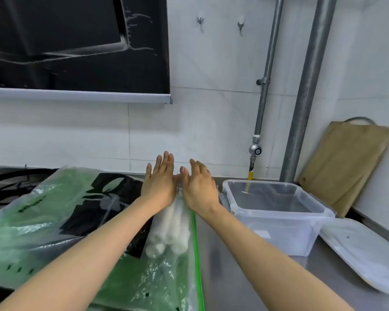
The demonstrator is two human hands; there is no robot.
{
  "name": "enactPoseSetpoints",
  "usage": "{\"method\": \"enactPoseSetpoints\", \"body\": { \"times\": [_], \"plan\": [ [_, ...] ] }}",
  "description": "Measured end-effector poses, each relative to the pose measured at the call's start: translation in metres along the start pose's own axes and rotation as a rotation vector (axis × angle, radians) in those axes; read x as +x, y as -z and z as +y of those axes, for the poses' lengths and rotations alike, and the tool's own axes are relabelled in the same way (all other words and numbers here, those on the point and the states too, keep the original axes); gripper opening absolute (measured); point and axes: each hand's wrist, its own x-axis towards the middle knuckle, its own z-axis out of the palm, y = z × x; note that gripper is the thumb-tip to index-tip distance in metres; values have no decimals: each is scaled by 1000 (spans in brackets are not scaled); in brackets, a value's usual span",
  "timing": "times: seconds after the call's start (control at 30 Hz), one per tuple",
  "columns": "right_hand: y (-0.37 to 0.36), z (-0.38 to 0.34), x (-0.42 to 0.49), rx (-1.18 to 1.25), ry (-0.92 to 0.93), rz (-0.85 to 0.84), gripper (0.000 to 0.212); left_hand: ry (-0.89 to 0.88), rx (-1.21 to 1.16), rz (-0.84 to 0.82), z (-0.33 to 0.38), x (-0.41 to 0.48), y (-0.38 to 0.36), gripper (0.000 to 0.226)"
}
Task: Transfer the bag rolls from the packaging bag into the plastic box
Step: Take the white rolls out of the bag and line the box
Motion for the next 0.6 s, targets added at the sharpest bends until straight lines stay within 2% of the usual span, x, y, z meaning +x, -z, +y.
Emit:
{"method": "enactPoseSetpoints", "body": {
  "times": [0.3, 0.43, 0.6],
  "plan": [
    [-20, 20, 13, -130, -86, -99, 47, -40, 89, -115, -7, 26, -6, 61],
    [-36, 29, 21, -138, -157, -187, 43, -11, 97, -226, -2, 50, -11, 61],
    [-61, 44, 36, -163, -235, -244, 47, 49, 96, -350, 7, 83, -24, 47]
  ]
}}
